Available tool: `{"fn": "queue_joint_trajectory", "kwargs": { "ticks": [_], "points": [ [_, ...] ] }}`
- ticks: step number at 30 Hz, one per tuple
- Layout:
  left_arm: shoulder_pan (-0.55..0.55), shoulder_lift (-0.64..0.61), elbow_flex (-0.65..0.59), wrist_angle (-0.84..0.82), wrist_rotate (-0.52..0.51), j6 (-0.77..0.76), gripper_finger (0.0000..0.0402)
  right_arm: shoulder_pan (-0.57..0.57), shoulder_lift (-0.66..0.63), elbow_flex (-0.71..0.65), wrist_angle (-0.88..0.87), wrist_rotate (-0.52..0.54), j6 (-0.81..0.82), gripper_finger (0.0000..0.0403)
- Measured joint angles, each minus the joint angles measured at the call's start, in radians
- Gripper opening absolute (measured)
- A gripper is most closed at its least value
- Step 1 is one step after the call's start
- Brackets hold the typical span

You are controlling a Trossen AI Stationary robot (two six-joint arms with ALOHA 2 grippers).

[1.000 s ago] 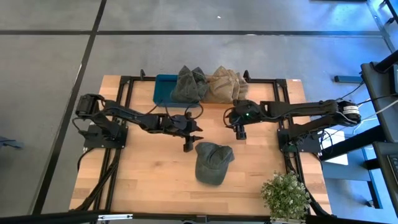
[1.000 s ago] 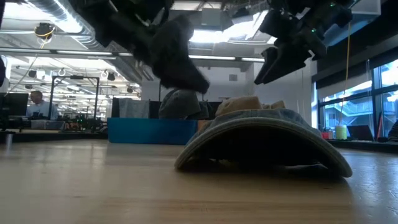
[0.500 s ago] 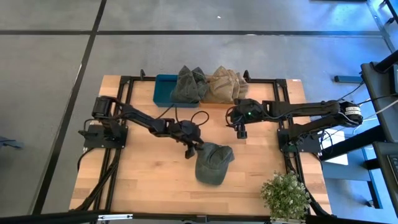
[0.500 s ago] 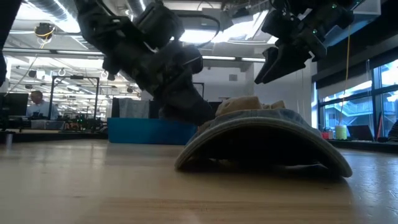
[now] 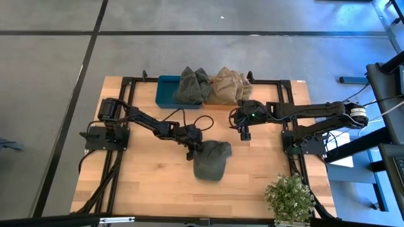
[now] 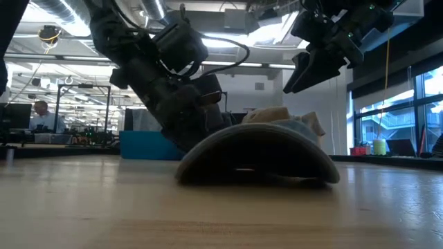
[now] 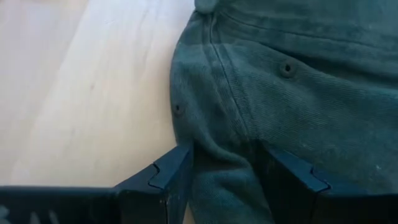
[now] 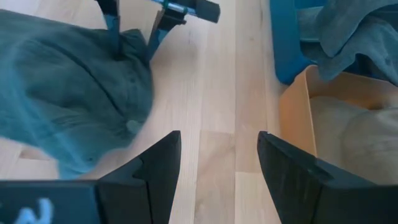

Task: Pick & Place hat
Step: Put the black cap into the blue bin

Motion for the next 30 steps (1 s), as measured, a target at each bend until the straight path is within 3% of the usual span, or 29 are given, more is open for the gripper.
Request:
{"fn": "queue_joint_trajectory", "kwargs": {
  "ticks": [6, 18, 25, 30],
  "points": [
    [-0.006, -0.001, 0.000, -0.075, -0.025, 0.111, 0.0151, 0.000, 0.000, 0.000, 0.003, 0.000, -0.002, 0.0213],
    [-0.015, -0.009, -0.004, -0.077, -0.018, 0.211, 0.0011, 0.000, 0.001, 0.000, 0.027, 0.000, -0.003, 0.0213],
    [-0.014, -0.111, -0.012, -0.179, -0.035, 0.269, 0.0008, 0.000, 0.001, 0.000, 0.064, 0.000, -0.003, 0.0213],
    [-0.014, -0.188, -0.009, -0.242, -0.112, 0.315, 0.0005, 0.000, 0.001, 0.000, 0.147, 0.000, -0.026, 0.0213]
  ]
}}
